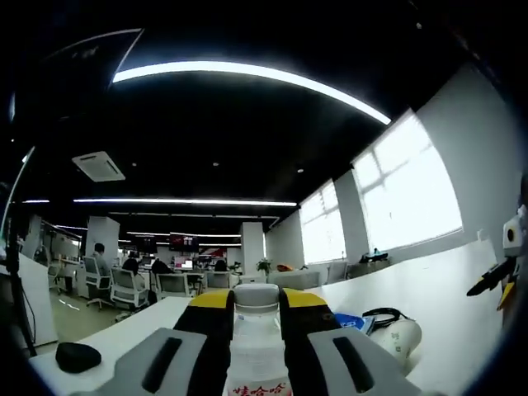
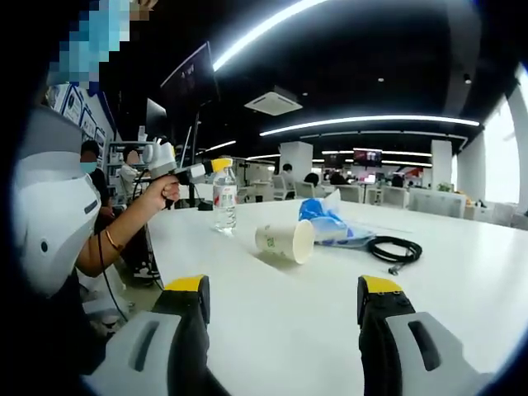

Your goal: Arrange the tabletop items into an orderly group along one side of the table until the central work area is clear of visible clutter.

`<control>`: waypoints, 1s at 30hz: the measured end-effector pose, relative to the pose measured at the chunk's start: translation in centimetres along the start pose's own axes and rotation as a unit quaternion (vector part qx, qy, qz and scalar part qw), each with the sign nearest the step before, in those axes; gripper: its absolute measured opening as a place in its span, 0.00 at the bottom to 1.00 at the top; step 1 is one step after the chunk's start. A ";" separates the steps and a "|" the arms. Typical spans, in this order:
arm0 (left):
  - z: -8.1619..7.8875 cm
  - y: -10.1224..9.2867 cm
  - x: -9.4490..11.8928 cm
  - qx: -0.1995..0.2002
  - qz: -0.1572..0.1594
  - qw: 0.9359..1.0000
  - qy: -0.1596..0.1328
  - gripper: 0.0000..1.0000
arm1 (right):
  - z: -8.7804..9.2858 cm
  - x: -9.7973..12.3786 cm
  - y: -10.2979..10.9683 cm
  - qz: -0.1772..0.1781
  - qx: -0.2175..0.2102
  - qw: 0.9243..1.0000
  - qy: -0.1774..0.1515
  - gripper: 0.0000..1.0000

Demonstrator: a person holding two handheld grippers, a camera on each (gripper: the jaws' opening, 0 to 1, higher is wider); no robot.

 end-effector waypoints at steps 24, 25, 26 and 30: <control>0.3 -0.7 2.2 -0.019 0.000 1.000 -0.023 0.31 | -0.1 -0.8 0.7 -0.012 0.005 1.000 0.007 0.70; 0.4 -0.7 2.3 -0.020 -0.003 1.000 -0.021 0.31 | -0.1 -0.8 0.8 -0.013 0.004 1.000 0.007 0.70; 0.4 -0.6 2.3 -0.020 -0.005 1.000 -0.020 0.32 | -0.1 -0.8 0.8 -0.013 0.004 1.000 0.007 0.70; 0.7 -0.4 2.6 -0.020 -0.012 1.000 -0.015 0.34 | -0.1 -0.8 0.9 -0.013 0.004 1.000 0.005 0.70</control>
Point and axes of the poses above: the point that each gripper's makers call its tool centre point, and the gripper's own axes: x roughly backward along the fingers, y roughly to its left, z roughly out of its underside, the point moved 6 cm from there along x, roughly backward along the fingers, and after that the axes turned 12 degrees about -z, right-handed, at the moved point
